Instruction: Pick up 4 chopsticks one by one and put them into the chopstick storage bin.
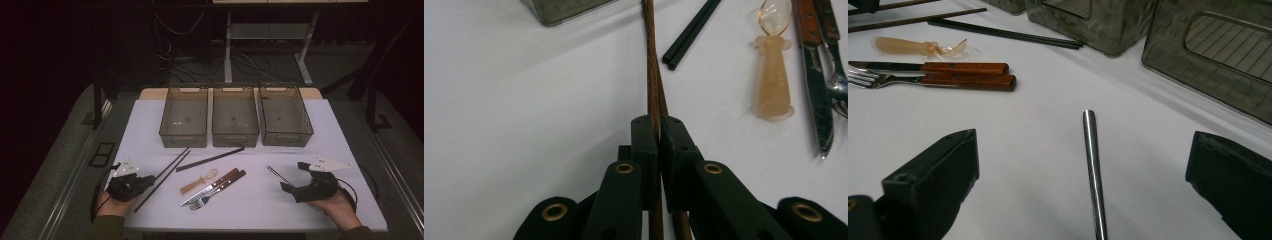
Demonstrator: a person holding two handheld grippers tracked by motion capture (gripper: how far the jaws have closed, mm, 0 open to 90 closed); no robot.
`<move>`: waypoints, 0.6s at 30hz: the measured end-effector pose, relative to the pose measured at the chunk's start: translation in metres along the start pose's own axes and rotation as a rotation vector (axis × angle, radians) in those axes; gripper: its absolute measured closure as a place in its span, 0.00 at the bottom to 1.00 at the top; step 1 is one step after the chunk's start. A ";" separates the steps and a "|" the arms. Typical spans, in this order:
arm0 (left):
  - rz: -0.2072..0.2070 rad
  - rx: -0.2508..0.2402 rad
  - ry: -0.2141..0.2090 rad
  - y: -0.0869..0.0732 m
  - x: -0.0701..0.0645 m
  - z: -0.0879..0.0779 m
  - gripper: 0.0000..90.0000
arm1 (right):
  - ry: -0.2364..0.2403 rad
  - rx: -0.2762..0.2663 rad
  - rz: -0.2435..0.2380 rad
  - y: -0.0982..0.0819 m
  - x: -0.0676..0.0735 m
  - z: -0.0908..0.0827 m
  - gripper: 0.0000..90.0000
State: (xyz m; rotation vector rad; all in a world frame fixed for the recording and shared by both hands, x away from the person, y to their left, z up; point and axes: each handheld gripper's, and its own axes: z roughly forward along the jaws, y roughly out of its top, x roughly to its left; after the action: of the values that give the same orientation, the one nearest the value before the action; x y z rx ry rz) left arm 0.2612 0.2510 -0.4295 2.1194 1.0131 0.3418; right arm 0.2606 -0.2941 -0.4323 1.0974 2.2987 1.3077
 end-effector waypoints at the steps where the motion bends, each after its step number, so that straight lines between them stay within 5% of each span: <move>1: 0.002 -0.006 -0.003 0.001 -0.001 0.000 0.94 | 0.000 0.000 0.000 0.000 0.000 0.000 0.01; 18: 0.031 -0.075 -0.062 0.017 -0.011 -0.002 0.94 | -0.001 0.002 -0.002 0.000 0.000 0.001 0.01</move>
State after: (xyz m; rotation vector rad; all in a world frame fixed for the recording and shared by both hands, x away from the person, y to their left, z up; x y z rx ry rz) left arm 0.2625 0.2371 -0.4146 2.0674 0.9188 0.3216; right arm 0.2613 -0.2937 -0.4330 1.0956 2.3007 1.3034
